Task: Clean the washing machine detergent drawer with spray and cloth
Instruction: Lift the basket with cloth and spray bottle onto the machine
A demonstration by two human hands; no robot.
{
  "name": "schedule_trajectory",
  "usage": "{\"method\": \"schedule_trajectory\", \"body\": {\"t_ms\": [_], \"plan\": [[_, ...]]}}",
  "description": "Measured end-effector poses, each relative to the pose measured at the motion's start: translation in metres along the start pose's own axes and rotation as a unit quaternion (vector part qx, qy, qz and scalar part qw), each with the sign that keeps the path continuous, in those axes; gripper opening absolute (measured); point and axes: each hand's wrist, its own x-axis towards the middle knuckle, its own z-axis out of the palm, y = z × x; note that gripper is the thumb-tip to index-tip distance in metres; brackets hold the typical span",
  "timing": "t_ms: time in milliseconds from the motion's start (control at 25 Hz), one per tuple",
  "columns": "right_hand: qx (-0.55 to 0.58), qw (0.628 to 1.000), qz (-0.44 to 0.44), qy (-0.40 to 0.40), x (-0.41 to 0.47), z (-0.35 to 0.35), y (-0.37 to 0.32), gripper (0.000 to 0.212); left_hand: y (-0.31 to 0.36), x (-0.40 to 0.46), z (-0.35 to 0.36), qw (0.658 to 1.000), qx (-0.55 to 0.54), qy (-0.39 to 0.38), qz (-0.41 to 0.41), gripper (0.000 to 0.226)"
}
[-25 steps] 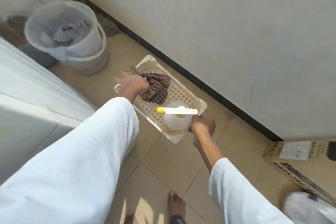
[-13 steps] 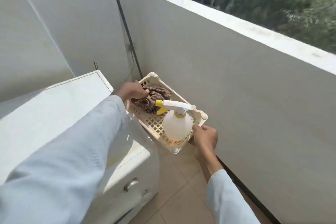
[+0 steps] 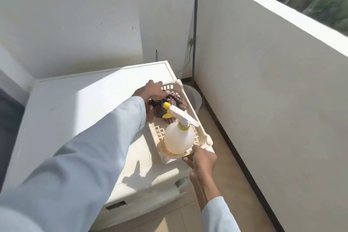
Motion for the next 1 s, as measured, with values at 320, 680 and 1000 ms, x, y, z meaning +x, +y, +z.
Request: {"method": "schedule_trajectory", "body": {"t_ms": [320, 680, 1000], "plan": [[-0.014, 1.0, -0.009, 0.017, 0.01, 0.024, 0.001, 0.012, -0.021, 0.042, 0.008, 1.0, -0.014, -0.015, 0.001, 0.067], [-0.015, 0.999, -0.015, -0.039, 0.004, 0.019, -0.005, 0.023, -0.021, 0.041, 0.026, 0.998, -0.054, 0.011, 0.024, 0.069], [-0.058, 0.997, -0.05, -0.024, -0.04, 0.015, 0.018, 0.024, -0.067, -0.093, 0.058, 0.93, -0.328, 0.167, -0.01, 0.046]]}}
